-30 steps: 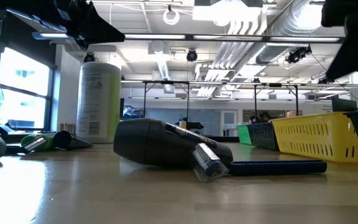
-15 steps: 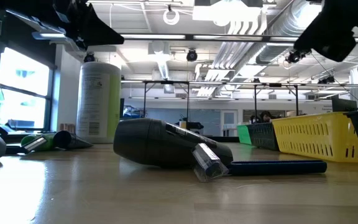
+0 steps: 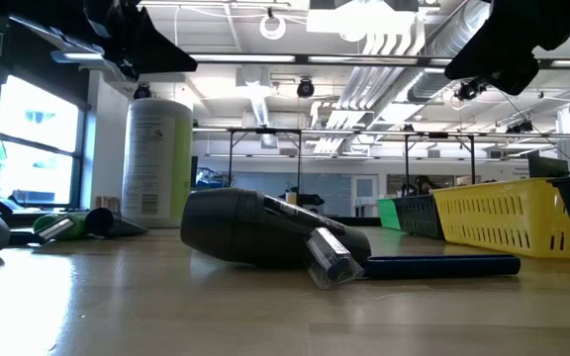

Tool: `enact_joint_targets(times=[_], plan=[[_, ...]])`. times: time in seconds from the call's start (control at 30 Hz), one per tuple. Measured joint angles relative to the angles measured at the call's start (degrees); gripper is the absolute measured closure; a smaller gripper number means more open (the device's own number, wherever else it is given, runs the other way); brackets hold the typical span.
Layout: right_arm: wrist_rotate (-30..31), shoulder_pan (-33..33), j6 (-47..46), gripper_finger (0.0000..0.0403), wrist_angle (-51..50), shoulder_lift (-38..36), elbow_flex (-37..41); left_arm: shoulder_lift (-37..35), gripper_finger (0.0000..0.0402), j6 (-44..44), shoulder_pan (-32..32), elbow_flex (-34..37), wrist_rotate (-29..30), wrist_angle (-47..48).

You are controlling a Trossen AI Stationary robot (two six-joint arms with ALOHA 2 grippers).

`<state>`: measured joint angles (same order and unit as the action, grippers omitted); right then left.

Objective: Pick & Place Travel size toiletries
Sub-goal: Put the gray deodorant into the bottom black basket

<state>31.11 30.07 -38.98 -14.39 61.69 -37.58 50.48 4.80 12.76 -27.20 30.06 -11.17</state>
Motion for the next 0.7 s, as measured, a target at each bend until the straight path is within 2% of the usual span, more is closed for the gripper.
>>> enact_joint_targets(times=[0.4,0.7], plan=[[-0.73,-4.48,5.35,0.0398,0.57,0.0,0.0,0.0,0.039,0.02,0.01,0.0,0.0,1.14],[-4.0,-8.62,12.36,0.0398,6.16,0.0,0.0,0.0,0.039,0.04,-0.01,0.0,0.0,1.13]])
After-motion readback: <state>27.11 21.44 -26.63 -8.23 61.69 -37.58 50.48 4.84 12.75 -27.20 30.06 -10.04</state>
